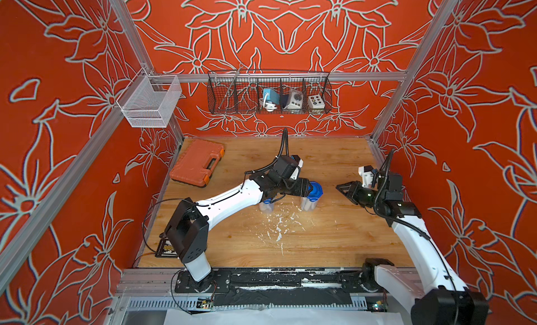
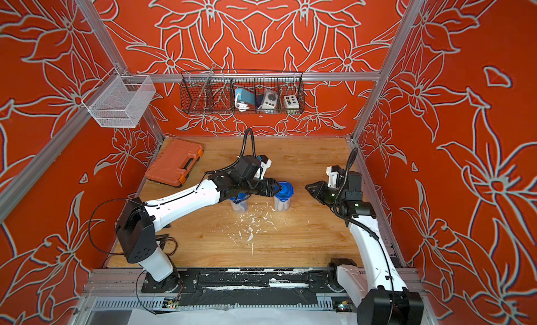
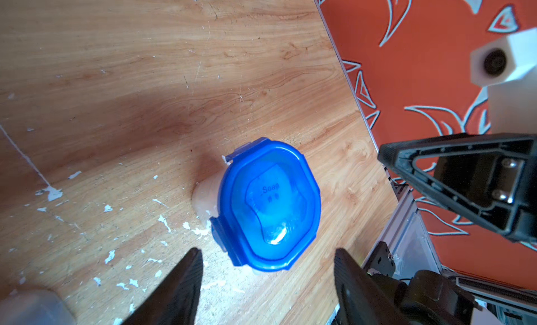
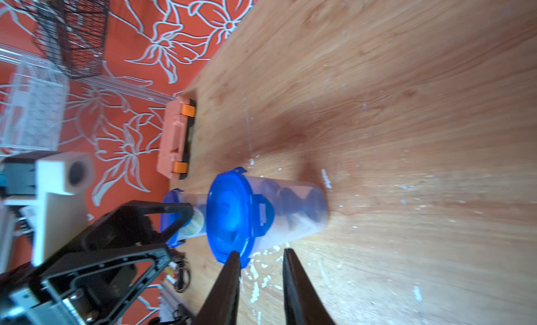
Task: Take out toiletry kits
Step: Unfasten the latch on the container.
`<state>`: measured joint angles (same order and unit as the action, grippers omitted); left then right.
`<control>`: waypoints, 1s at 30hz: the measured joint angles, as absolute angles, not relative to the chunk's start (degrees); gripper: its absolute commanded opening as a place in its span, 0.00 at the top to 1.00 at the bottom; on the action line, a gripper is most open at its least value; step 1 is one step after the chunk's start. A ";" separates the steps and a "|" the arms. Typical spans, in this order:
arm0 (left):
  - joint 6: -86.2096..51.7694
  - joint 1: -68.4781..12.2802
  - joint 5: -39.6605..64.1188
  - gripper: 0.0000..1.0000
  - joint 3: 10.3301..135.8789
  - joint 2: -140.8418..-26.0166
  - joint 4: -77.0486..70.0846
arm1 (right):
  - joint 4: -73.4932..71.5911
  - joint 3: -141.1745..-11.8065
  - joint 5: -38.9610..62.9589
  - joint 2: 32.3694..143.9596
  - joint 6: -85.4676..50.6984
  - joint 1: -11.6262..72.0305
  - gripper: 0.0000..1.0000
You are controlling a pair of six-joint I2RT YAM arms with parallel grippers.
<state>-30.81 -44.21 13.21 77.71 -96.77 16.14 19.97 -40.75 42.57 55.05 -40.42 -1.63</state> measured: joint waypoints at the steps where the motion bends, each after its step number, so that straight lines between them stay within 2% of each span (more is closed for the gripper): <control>1: -30.98 -44.21 13.32 0.33 77.87 -97.27 16.03 | 17.93 -39.83 43.68 55.02 -41.74 -1.63 0.73; 6: -31.16 -44.18 13.41 0.34 80.55 -101.14 15.94 | 10.37 -36.77 47.11 55.18 -46.98 -1.78 0.72; 12: -31.16 -44.18 13.17 0.36 81.34 -102.80 15.97 | -0.03 -31.40 50.19 57.19 -53.45 -1.98 0.63; 17: -31.33 -44.18 13.15 0.38 81.14 -103.15 15.81 | -7.27 -29.23 51.94 60.12 -57.23 -1.98 0.62; 22: -31.66 -44.18 13.08 0.39 79.72 -103.15 15.38 | -14.00 -26.94 53.23 63.51 -60.53 -1.98 0.45; 30: -32.62 -44.18 13.08 0.41 78.81 -103.18 14.24 | -20.23 -25.89 54.02 67.64 -63.02 -0.97 0.42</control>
